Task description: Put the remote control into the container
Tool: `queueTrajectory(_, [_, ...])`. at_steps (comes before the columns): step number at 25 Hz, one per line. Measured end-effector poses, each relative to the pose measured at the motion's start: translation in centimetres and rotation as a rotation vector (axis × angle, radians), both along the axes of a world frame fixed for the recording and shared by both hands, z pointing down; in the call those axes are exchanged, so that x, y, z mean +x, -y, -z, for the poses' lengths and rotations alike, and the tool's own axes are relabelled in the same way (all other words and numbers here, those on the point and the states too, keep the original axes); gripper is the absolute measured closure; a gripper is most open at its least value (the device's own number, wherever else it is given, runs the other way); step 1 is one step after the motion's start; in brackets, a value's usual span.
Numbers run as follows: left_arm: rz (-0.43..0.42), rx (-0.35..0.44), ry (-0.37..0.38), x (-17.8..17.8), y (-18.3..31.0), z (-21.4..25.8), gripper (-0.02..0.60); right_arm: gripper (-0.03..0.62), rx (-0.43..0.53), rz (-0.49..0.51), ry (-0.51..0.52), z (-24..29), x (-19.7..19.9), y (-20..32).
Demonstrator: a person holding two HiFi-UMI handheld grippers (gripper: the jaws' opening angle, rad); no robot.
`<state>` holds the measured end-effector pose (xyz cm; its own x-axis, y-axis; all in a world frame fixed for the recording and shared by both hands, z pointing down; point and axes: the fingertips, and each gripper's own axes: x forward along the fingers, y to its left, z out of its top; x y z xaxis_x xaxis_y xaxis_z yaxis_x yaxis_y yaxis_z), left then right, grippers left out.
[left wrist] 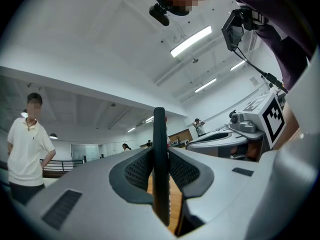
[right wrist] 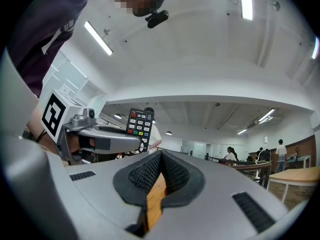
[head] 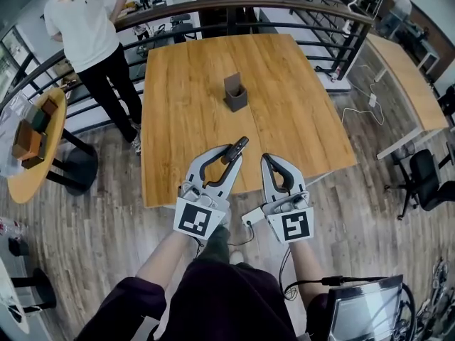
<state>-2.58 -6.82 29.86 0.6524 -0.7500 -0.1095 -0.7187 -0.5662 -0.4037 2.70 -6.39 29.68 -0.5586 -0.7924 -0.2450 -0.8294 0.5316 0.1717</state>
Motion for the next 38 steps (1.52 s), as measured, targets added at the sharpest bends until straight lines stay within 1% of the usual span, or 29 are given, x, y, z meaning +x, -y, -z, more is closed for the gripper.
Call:
queueTrajectory(5, [-0.007,-0.015,-0.002,-1.1,7.4,-0.7,0.488,0.579,-0.006,-0.007,0.0,-0.4,-1.4,7.1])
queueTrajectory(11, [-0.045,-0.035,-0.007,-2.3,16.1,-0.1,0.488,0.579,-0.022,-0.03,-0.005,0.3,-3.1,15.9])
queueTrajectory(14, [-0.069,-0.04,-0.016,-2.5,19.7,-0.1,0.488,0.579,-0.028,-0.041,-0.009,0.2,-3.6,19.5])
queueTrajectory(17, [-0.068,-0.038,-0.027,-2.0,23.4,-0.6,0.488,0.579,-0.027,-0.04,-0.013,-0.4,-3.6,22.9])
queueTrajectory(23, [-0.03,-0.043,-0.019,-0.5,29.1,-4.0,0.488,0.579,-0.048,-0.018,-0.002,-4.0,-3.0,28.3])
queueTrajectory(29, [-0.006,-0.052,-0.011,0.0,33.8,-9.5,0.488,0.579,-0.083,-0.005,0.029,-10.0,-2.8,32.6])
queueTrajectory(30, [-0.001,-0.059,-0.038,0.2,34.5,-10.3,0.488,0.579,-0.09,-0.003,0.032,-11.0,-2.6,33.2])
queueTrajectory(31, [0.006,-0.075,-0.102,0.3,35.3,-10.8,0.488,0.579,-0.096,-0.002,0.035,-11.9,-2.4,33.7])
queueTrajectory(32, [0.014,-0.095,-0.187,0.5,36.0,-11.2,0.488,0.579,-0.101,-0.002,0.038,-12.6,-2.2,34.3])
queueTrajectory(33, [0.018,-0.111,-0.249,0.5,36.6,-11.4,0.488,0.579,-0.106,-0.002,0.041,-13.2,-2.1,34.7])
queueTrajectory(34, [0.017,-0.117,-0.271,0.6,37.1,-11.6,0.488,0.579,-0.111,-0.003,0.045,-13.5,-2.0,35.0])
queueTrajectory(35, [0.011,-0.116,-0.267,0.7,37.5,-11.7,0.488,0.579,-0.116,-0.004,0.049,-13.8,-1.9,35.3])
queueTrajectory(38, [-0.011,-0.101,-0.225,0.9,39.1,-11.9,0.488,0.579,-0.127,-0.014,0.056,-14.2,-1.5,36.1])
